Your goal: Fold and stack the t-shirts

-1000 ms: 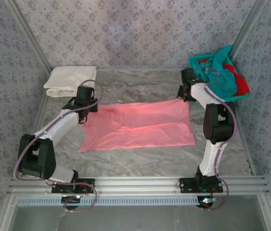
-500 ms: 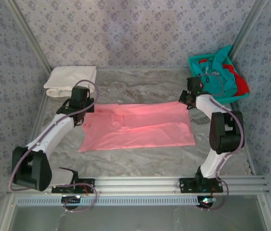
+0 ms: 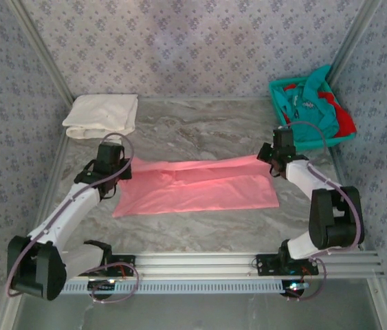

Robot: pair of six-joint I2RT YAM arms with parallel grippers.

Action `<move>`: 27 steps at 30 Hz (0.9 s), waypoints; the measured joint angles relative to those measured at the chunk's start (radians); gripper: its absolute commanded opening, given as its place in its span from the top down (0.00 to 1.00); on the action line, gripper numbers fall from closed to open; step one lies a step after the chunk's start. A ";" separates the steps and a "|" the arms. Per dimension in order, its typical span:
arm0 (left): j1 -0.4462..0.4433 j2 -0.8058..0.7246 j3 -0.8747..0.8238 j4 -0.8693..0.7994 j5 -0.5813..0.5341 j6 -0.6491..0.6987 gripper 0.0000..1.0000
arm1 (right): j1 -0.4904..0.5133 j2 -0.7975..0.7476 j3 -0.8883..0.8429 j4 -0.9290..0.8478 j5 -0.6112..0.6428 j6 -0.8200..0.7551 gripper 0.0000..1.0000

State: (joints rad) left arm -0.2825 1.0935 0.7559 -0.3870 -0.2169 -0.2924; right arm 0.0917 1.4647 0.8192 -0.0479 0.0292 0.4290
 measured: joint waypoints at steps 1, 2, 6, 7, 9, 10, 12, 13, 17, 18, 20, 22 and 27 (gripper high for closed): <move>0.000 -0.021 -0.007 0.000 0.005 -0.009 1.00 | 0.000 -0.012 -0.014 0.003 0.000 0.000 1.00; 0.000 -0.041 -0.015 -0.002 0.011 -0.018 1.00 | 0.000 -0.023 -0.028 0.005 0.000 0.000 0.98; -0.001 -0.099 -0.058 -0.009 0.031 -0.055 1.00 | -0.005 -0.061 -0.082 0.011 -0.004 0.002 0.92; -0.001 -0.111 -0.073 -0.011 0.039 -0.068 0.98 | -0.005 -0.080 -0.104 0.011 -0.004 0.006 0.85; -0.002 -0.141 -0.112 -0.015 0.053 -0.095 0.86 | -0.005 -0.125 -0.146 0.010 -0.004 0.017 0.80; -0.006 -0.161 -0.136 -0.019 0.058 -0.112 0.86 | -0.006 -0.153 -0.167 0.003 -0.004 0.023 0.80; -0.008 -0.208 -0.183 -0.034 0.074 -0.142 0.85 | -0.005 -0.218 -0.206 -0.008 -0.004 0.028 0.78; -0.011 -0.237 -0.207 -0.041 0.079 -0.156 0.82 | -0.005 -0.254 -0.223 -0.018 -0.004 0.031 0.76; -0.021 -0.377 -0.281 -0.063 0.110 -0.196 0.71 | -0.006 -0.393 -0.249 -0.075 -0.002 0.035 0.74; -0.021 -0.401 -0.287 -0.062 0.121 -0.197 0.66 | -0.006 -0.410 -0.249 -0.079 -0.004 0.034 0.73; -0.022 -0.411 -0.287 -0.044 0.144 -0.186 0.60 | -0.005 -0.417 -0.234 -0.092 -0.026 0.026 0.69; -0.022 -0.369 -0.264 -0.024 0.181 -0.158 0.54 | -0.002 -0.372 -0.194 -0.113 -0.062 0.008 0.68; -0.071 -0.023 -0.049 -0.008 0.260 -0.044 0.46 | 0.062 -0.143 -0.002 -0.181 -0.170 -0.074 0.68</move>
State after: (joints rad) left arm -0.3534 1.0702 0.7071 -0.3946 0.0433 -0.3367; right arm 0.1539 1.3220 0.8173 -0.2291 -0.1410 0.3553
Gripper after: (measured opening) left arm 0.524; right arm 0.319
